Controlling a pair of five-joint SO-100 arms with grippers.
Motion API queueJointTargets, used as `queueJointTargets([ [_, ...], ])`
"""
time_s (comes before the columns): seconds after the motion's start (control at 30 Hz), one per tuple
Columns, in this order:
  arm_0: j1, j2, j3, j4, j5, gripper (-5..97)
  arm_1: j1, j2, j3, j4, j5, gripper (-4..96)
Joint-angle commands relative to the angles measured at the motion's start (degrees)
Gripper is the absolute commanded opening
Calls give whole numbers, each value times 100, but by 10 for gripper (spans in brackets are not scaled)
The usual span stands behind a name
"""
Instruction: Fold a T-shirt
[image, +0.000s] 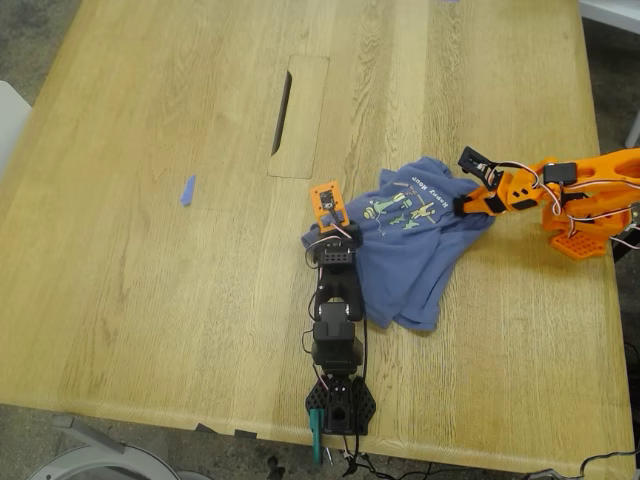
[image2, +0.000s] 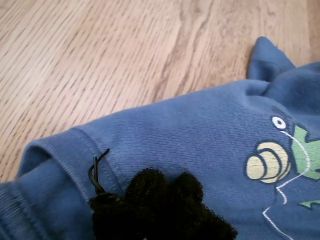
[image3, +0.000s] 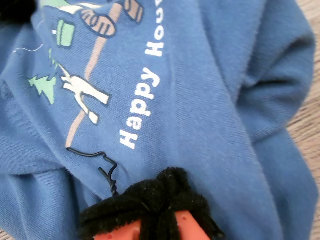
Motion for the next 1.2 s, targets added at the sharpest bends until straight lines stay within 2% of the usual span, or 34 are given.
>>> queueJointTargets([
  [0.0,-334,475,97,18,9,2,193,132,-44,352,-35,2],
  [0.27,-1116,1538,932,422,18,3,721,176,-378,1107,-97,2],
  [0.73,-2716,4113,1793,2101,97,3,1731,123,-1837,3164,-325,2],
  [1.0,-3779,5783,2435,3076,132,0,3331,255,-2074,3454,-694,2],
  [1.17,-4746,7559,3103,4148,246,0,4421,598,-1863,3384,-896,2],
])
